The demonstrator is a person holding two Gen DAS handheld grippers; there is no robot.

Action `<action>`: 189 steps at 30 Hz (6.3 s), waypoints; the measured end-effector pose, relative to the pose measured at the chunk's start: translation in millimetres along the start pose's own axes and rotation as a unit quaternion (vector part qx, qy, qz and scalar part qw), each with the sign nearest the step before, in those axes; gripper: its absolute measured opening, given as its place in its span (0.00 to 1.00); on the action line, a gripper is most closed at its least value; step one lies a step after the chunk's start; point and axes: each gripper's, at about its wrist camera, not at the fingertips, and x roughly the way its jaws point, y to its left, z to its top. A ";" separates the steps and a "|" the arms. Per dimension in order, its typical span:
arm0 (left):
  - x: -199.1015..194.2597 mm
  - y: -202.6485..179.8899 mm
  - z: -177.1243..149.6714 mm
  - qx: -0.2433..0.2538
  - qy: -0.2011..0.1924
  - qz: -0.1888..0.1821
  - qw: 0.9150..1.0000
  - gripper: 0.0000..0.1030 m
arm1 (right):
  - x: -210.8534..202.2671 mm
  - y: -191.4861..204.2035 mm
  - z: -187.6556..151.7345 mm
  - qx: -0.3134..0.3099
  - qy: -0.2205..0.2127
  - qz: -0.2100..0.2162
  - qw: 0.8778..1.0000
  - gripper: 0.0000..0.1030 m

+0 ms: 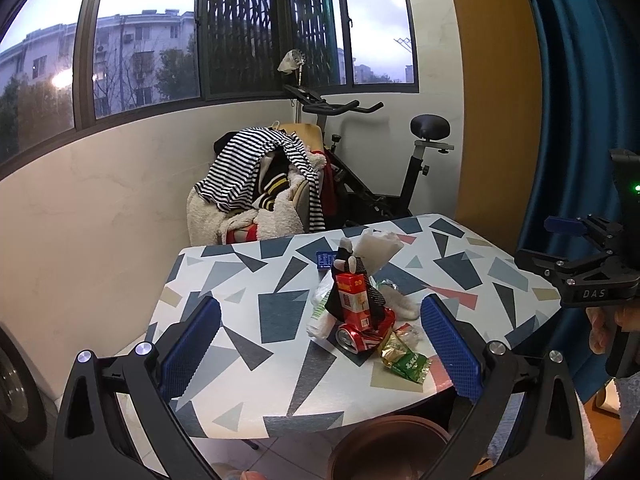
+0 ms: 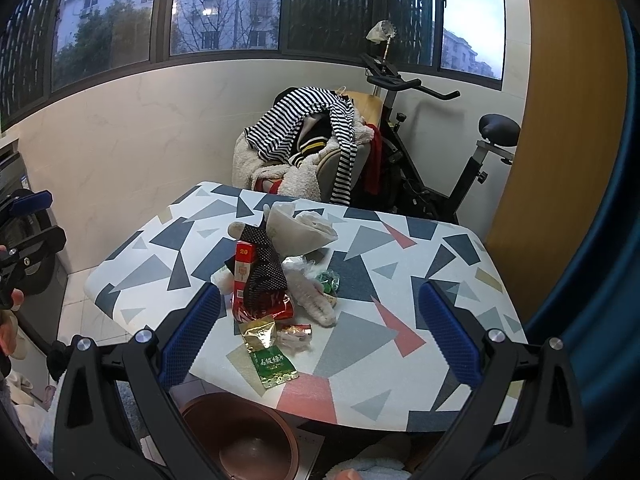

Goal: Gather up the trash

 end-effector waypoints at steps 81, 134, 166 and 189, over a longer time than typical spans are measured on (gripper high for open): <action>116.2 21.8 -101.5 -0.042 0.099 0.039 0.993 0.95 | 217.4 56.5 -126.5 0.038 0.180 0.111 0.977 0.34; 242.6 3.8 -8.6 -0.107 0.127 -0.073 0.983 0.26 | 153.2 -29.7 -127.1 0.097 0.073 0.083 0.989 0.26; 92.6 -13.4 -127.4 -0.088 0.122 -0.161 0.975 0.26 | 88.7 13.8 -144.7 0.066 0.056 0.086 0.993 0.26; 169.8 -37.6 -274.4 -0.120 0.291 -0.177 0.932 0.26 | 124.5 54.6 -211.7 0.052 0.129 0.104 0.985 0.26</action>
